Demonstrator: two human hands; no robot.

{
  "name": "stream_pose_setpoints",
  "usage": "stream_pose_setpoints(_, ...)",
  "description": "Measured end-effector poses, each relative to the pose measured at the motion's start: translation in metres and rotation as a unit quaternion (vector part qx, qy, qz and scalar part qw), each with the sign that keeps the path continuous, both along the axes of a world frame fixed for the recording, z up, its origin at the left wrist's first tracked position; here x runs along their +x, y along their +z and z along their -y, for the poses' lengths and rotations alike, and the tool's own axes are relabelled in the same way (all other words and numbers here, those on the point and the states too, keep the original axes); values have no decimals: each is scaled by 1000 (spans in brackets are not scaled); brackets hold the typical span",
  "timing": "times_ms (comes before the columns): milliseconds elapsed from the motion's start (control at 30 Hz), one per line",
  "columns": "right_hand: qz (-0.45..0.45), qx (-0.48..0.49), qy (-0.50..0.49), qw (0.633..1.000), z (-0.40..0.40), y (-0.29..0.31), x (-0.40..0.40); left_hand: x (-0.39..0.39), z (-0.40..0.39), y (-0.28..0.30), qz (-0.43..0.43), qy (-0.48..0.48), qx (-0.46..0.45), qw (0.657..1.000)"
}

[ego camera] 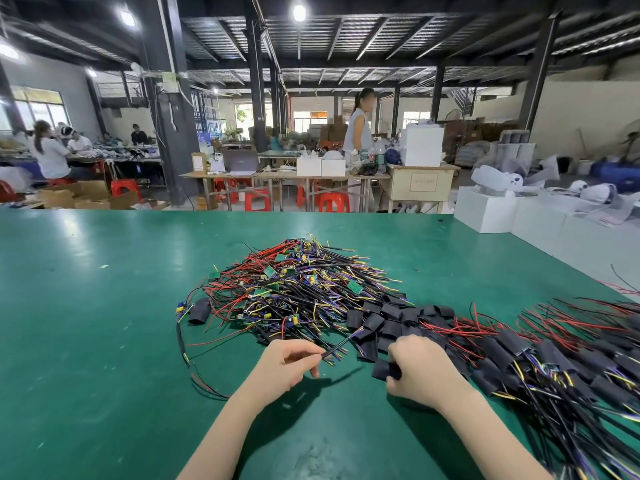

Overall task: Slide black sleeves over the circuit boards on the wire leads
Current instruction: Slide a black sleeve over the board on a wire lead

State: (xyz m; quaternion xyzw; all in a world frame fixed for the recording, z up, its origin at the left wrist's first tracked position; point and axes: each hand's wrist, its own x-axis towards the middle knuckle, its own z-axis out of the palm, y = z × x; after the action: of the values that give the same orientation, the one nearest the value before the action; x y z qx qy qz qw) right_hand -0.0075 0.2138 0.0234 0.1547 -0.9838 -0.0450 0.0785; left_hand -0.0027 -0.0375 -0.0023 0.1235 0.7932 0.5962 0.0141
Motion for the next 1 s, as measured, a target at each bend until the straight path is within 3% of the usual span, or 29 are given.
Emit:
stream_pose_setpoints(233, -23, -58, -10, 998, 6, -9, 6, -3, 0, -2, 1, -7, 4, 1000)
stream_pose_setpoints(500, -155, -271, 7, 950, -11, -4, 17, -2, 5, 0, 0, -33, 5, 999)
stream_pose_setpoints(733, -209, -290, 73, 931, -9, -5, 16, 0, 6, 2, 14, -66, -2, 998)
stream_pose_setpoints(1000, -194, -298, 94, 930, -13, -7, 13, 1, 7, 5, 10, -83, -7, 996)
